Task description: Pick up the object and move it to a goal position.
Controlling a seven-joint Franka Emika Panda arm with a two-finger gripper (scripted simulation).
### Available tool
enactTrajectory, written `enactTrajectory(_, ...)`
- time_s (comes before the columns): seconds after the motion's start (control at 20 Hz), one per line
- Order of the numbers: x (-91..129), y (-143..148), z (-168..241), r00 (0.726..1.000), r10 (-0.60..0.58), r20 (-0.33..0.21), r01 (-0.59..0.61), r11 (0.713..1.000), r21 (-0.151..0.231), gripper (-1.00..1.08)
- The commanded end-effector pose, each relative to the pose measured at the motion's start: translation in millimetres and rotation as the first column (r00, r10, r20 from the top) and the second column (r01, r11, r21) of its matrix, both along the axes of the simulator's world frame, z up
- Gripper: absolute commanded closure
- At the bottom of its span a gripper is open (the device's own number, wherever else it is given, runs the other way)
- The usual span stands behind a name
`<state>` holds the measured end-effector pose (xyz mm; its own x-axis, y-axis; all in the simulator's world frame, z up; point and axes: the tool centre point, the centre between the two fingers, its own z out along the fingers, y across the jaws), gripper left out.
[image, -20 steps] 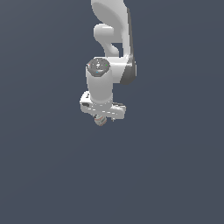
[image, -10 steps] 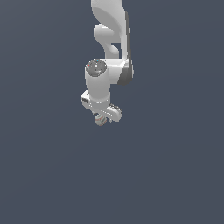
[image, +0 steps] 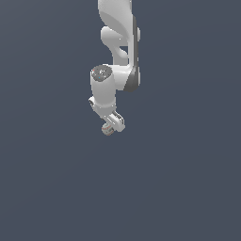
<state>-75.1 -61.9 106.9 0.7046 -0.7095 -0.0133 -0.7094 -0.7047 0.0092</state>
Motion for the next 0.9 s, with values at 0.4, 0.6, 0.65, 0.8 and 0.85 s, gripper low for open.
enactTrajectory(0.4, -14, -7, -8, 0.986, -0.167, 0.015, 0.167, 0.986, -0.003, -0.92)
enactTrajectory(0.6, -15, -7, -9, 0.983, -0.181, 0.016, 0.181, 0.984, -0.003, -0.92)
enactTrajectory(0.65, -15, -7, -9, 0.984, -0.175, 0.015, 0.175, 0.985, -0.003, -0.92)
enactTrajectory(0.8, -15, -7, -12, 0.984, -0.175, 0.015, 0.175, 0.985, -0.003, -0.92)
enactTrajectory(0.85, -15, -7, -14, 0.984, -0.176, 0.015, 0.176, 0.984, -0.003, -0.92)
